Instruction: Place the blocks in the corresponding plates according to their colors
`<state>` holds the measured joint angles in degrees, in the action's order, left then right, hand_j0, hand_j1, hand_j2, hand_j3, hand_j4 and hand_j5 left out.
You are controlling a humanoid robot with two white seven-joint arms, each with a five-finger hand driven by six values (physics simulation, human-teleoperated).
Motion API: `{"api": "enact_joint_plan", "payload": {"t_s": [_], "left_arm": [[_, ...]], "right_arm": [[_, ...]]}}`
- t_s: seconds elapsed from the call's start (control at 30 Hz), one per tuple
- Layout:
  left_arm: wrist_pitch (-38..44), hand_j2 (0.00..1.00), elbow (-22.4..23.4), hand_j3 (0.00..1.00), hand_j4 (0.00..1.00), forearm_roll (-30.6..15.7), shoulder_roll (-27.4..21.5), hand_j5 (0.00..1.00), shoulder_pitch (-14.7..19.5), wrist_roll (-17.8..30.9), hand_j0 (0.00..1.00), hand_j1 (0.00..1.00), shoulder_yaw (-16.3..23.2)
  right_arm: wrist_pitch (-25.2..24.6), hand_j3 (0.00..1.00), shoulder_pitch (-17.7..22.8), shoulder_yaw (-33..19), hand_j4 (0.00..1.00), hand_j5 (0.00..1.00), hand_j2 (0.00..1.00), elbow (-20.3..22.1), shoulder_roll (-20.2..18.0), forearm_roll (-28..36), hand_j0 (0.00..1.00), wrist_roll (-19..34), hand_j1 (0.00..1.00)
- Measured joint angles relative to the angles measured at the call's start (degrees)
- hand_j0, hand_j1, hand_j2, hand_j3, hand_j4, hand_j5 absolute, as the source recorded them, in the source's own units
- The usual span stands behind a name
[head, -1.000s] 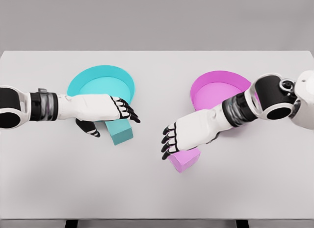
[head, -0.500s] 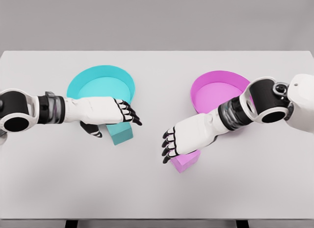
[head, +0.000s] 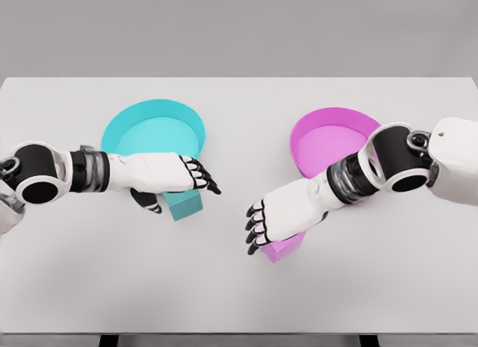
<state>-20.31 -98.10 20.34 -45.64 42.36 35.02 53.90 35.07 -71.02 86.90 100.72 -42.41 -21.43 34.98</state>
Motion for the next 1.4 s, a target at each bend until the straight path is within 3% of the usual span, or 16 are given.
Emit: {"api": "enact_joint_plan", "payload": {"t_s": [0.23,0.47,0.83,0.97,1.4], "left_arm": [[0.01,0.96,1.03,0.96,0.96,1.0,0.95,0.96,-0.17,0.0,0.96,0.96,-0.01],[0.03,0.96,2.01,0.96,0.96,1.18,1.68,0.96,-0.61,0.0,0.96,0.96,0.0],[-0.06,0.96,3.44,0.96,0.96,2.03,2.88,0.96,-0.97,0.0,0.96,0.96,-0.05],[-0.04,0.83,3.57,0.83,0.83,2.07,2.94,0.83,-1.14,0.0,0.83,0.83,-0.02],[-0.5,0.62,3.37,0.62,0.62,2.0,2.94,0.62,-1.14,-0.1,0.62,0.62,-0.13]], "right_arm": [[-0.08,1.0,0.0,0.1,1.0,1.0,1.0,-0.08,0.02,-0.64,1.0,-0.08,1.0],[0.01,0.7,-0.35,-0.44,0.7,0.7,0.7,-0.09,0.18,-0.95,0.7,0.01,0.7],[0.1,0.63,-0.26,-0.82,0.63,0.63,0.63,-0.1,0.57,-1.19,0.63,0.04,0.63],[0.11,0.56,-0.26,-0.82,0.56,0.56,0.56,-0.1,0.5,-1.16,0.56,0.04,0.56],[0.06,0.56,-0.35,-1.44,0.56,0.56,0.56,-0.18,0.46,-0.72,0.56,0.02,0.56]]}}
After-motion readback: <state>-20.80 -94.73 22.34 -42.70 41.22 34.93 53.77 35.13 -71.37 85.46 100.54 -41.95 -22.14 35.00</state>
